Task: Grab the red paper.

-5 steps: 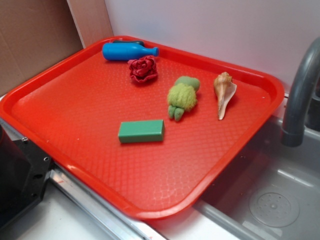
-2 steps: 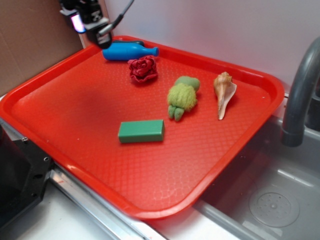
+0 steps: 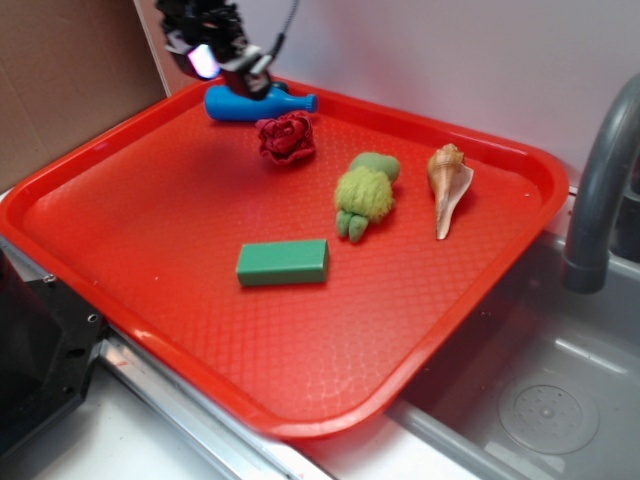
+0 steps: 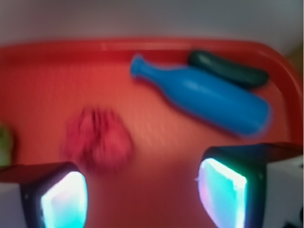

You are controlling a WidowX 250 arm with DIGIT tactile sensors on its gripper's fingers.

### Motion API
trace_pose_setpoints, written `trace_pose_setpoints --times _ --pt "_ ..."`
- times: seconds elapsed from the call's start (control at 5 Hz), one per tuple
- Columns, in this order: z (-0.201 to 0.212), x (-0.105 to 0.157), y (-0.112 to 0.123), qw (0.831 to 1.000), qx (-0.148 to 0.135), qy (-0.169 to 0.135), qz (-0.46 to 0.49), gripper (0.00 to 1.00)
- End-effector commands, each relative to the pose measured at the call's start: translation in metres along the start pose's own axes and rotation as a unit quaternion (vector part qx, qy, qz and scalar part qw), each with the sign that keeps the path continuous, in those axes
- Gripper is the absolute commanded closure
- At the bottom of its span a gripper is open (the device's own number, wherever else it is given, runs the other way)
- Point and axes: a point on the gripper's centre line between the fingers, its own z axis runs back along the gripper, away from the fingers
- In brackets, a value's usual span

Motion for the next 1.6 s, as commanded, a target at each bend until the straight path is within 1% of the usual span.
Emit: trace_pose_setpoints --times 0.0,0.2,0.4,0.6,0.8,1.0,1.2,1.4 --pt "-0.036 0.022 -0.035 0.995 -0.082 0.045 0.024 0.00" --pt "-0.056 0.006 -0.038 0.995 -0.044 0.083 0.023 0.00" --pt "-0.053 -0.015 -0.033 0.994 -0.025 0.103 0.029 0.87" --pt "-0.043 -0.026 -0.029 0.994 -0.031 0.097 0.038 1.00" --pt "-0.015 -0.033 -0.027 0.993 -0.020 0.111 0.038 1.00" --pt "0.043 -0.055 -0.026 0.992 -0.011 0.119 0.043 1.00" --pt "0.094 -0.065 -0.029 0.997 -0.005 0.067 0.042 1.00" --pt "0.144 -0.063 -0.028 0.999 -0.011 0.027 0.039 1.00"
